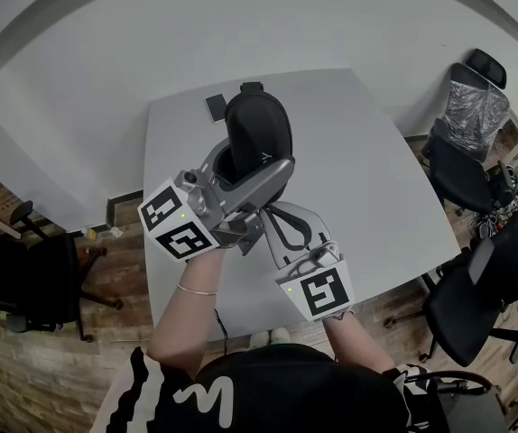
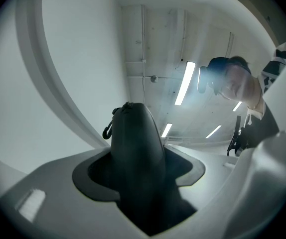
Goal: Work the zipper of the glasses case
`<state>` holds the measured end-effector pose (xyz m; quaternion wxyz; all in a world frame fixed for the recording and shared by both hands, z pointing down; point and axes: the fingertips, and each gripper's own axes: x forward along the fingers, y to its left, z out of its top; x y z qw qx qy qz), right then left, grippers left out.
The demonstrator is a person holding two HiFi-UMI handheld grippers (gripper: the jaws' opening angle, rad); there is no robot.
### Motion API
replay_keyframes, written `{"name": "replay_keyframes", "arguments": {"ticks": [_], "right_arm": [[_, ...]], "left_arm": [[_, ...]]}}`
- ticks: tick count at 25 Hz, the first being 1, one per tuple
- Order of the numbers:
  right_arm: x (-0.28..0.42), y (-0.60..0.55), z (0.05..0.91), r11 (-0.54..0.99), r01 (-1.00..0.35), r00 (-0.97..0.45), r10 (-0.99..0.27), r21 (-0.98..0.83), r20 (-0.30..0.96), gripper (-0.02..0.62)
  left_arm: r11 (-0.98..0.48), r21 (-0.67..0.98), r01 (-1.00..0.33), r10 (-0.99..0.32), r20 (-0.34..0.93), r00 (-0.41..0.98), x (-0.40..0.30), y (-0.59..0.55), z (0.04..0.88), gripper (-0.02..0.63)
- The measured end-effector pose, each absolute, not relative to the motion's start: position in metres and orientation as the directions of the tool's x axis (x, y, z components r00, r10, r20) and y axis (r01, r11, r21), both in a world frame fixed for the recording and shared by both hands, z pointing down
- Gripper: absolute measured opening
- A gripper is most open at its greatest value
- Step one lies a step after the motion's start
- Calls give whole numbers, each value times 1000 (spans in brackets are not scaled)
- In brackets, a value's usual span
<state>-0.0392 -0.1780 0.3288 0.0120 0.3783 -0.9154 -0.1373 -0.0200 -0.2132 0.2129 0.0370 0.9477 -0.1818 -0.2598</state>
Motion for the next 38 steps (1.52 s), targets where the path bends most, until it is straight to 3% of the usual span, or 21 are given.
{"name": "replay_keyframes", "arguments": {"ticks": [10,14,20,38], "right_arm": [[-26,-165,340,691,-671,-731,-678,269,-82,6],[6,-174,335,653,-715,-684,-727,250,-57,6],[37,-181,301,583,-782,-615,-780,220,-115,5],[28,-183,301,578,-786,-607,-789,220,-97,5]], "left_arm": [[-877,180,-446,-473,-488,733,-61,-207,230,295],[-863,167,-477,-493,-483,724,-74,-193,239,295],[-851,118,-512,-511,-412,754,-59,-167,266,295],[-845,158,-511,-530,-383,757,-56,-171,287,295]]}}
